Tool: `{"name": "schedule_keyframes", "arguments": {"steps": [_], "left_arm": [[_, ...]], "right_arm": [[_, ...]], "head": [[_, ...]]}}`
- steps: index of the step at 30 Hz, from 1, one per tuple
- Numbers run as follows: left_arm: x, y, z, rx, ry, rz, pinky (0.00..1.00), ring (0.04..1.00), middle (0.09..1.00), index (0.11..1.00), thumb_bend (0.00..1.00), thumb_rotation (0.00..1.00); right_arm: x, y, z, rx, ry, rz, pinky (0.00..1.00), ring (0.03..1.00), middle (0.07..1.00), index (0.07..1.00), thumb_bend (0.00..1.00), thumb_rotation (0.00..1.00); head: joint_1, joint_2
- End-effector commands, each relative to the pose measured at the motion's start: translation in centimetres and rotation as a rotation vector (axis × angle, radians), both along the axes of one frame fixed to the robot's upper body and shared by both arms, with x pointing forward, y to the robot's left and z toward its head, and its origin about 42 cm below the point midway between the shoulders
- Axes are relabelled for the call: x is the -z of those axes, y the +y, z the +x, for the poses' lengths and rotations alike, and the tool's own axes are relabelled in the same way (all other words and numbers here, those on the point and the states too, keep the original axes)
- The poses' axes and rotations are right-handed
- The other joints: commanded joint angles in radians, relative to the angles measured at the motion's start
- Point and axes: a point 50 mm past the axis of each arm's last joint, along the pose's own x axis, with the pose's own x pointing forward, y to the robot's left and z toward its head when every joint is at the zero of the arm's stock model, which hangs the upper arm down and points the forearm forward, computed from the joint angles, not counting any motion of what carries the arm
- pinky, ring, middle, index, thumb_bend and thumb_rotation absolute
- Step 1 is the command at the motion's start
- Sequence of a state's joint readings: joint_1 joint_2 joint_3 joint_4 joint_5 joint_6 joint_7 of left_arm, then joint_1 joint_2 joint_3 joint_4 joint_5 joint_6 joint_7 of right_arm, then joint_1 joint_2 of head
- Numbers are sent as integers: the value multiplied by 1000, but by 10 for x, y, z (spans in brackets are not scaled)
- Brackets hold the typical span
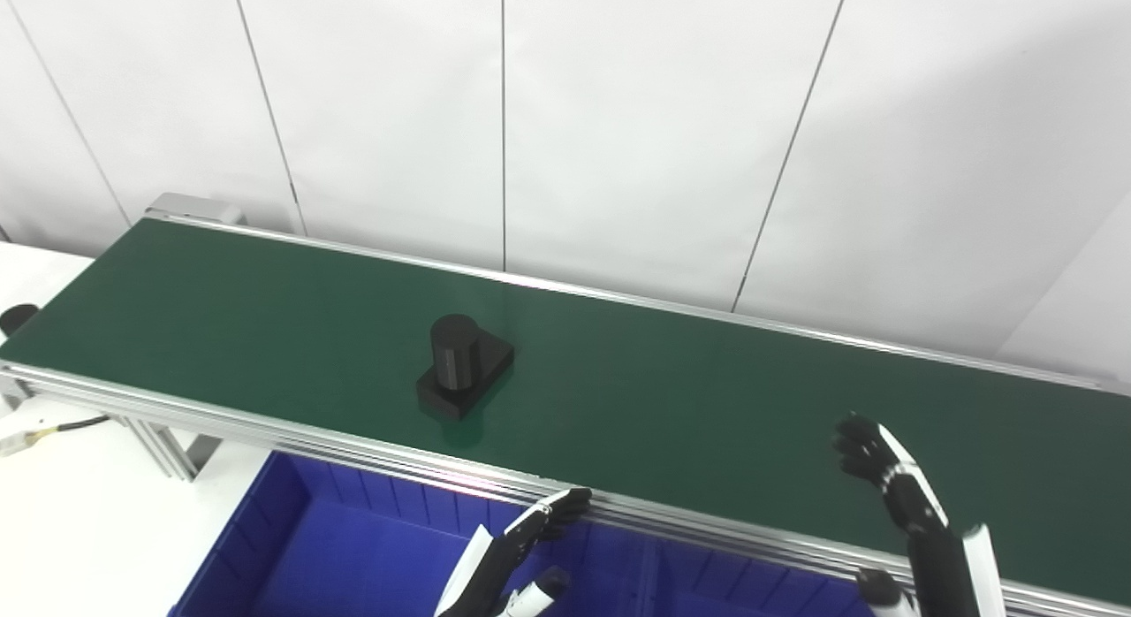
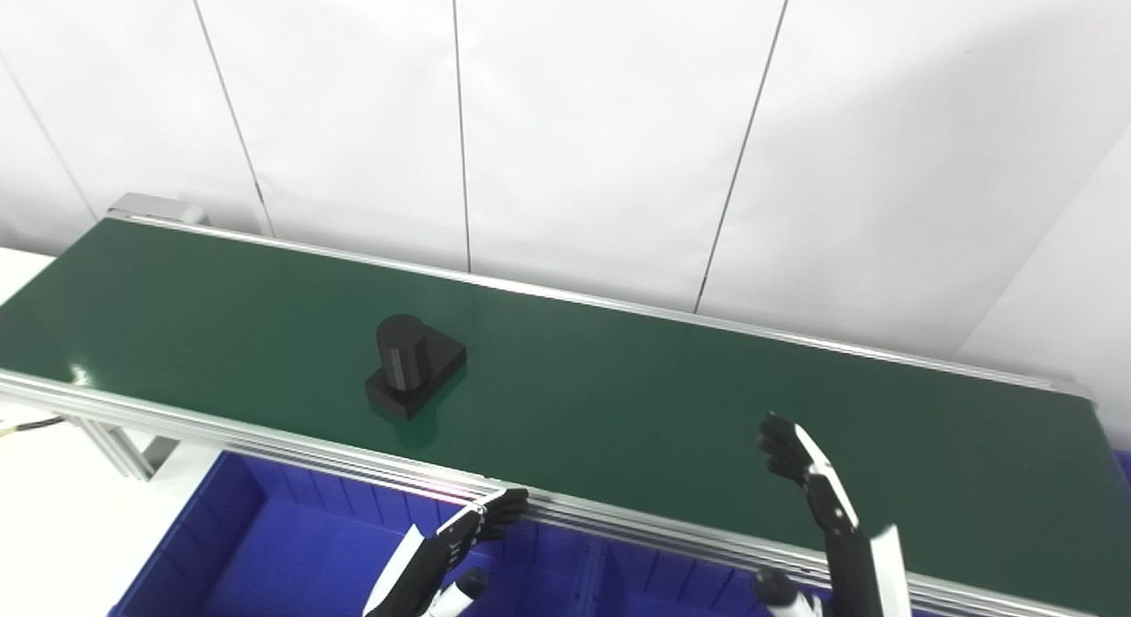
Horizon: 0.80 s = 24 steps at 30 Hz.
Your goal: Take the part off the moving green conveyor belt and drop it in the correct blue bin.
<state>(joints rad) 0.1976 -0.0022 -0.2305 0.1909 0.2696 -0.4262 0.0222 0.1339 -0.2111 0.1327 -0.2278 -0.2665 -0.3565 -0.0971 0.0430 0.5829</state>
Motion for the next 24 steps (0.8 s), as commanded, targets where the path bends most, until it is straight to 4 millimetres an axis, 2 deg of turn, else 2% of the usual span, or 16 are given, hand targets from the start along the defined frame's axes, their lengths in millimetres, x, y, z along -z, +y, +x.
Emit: {"name": "schedule_keyframes", "arguments": {"steps": [1,6,15,17,24], "left_arm": [[-11,-2,8,-5,-76,-30,834,852,859,865,747,1000],[-12,-1,7,-8,-80,-29,819,847,862,872,735,1000],[-17,11,0,-20,-81,-30,832,859,867,869,690,1000],[-19,15,-2,-21,-76,-21,866,879,877,879,754,1000],[-25,21,-11,-25,-83,-12,851,871,874,874,772,1000]], "right_arm": [[-25,2,9,-31,-52,-33,765,828,858,888,777,972],[-46,5,25,-93,-36,-96,788,844,872,900,759,914],[-60,14,55,-136,-18,-126,794,848,875,895,773,889],[-64,18,60,-149,-16,-147,780,848,881,903,774,906],[-70,30,78,-187,17,-166,762,848,889,907,776,889]], "head": [[-1,2],[-5,8],[-12,11],[-14,12],[-15,15]]}}
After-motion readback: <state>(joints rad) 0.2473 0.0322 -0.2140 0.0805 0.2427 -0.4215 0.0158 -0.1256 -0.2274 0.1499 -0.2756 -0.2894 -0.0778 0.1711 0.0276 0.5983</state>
